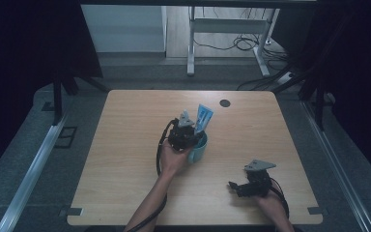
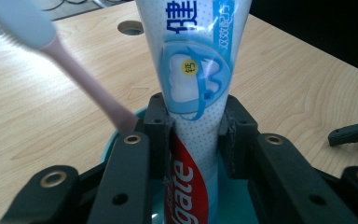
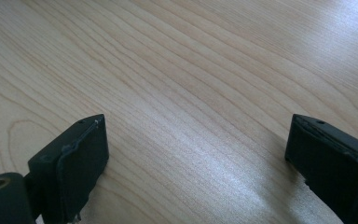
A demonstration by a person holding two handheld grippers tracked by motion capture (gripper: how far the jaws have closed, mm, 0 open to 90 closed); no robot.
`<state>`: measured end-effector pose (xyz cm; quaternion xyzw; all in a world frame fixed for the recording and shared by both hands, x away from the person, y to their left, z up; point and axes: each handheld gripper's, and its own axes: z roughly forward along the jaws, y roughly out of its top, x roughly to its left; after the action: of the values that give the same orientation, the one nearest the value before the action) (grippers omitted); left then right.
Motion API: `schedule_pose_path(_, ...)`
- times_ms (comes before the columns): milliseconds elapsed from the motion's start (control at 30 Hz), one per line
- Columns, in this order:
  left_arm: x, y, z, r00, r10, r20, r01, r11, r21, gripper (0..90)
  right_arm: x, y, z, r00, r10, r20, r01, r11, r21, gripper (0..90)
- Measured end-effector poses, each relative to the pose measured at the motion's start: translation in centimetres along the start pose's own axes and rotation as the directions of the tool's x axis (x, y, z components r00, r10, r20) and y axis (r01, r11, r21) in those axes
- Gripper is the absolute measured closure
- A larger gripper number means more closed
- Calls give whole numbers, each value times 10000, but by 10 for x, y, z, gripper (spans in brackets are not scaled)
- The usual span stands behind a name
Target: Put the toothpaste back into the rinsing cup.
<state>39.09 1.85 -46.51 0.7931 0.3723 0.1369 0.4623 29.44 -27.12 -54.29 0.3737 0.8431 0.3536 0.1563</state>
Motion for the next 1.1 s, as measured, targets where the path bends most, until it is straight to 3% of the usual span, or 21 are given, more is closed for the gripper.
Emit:
schedule_pose_path(200, 1, 1, 0, 9999, -89, 124, 89, 10000, 31, 643, 0, 0, 0, 10000, -1, 0, 1, 10000, 1, 56)
schedule_pose_path(367, 0, 5, -4, 10000, -47, 78, 47, 10000, -17, 540, 0, 0, 0, 10000, -2, 1, 2, 10000, -1, 55)
schedule_pose_path(667, -4, 4, -10, 9992, 406, -70, -404, 9987, 302, 377, 0, 0, 0, 10000, 2, 0, -2, 10000, 4, 55)
schedule_pose_path(1100, -4, 5, -25, 9995, 276, -130, -270, 9987, 423, 149, 0, 0, 0, 10000, 5, -2, -5, 10000, 5, 55)
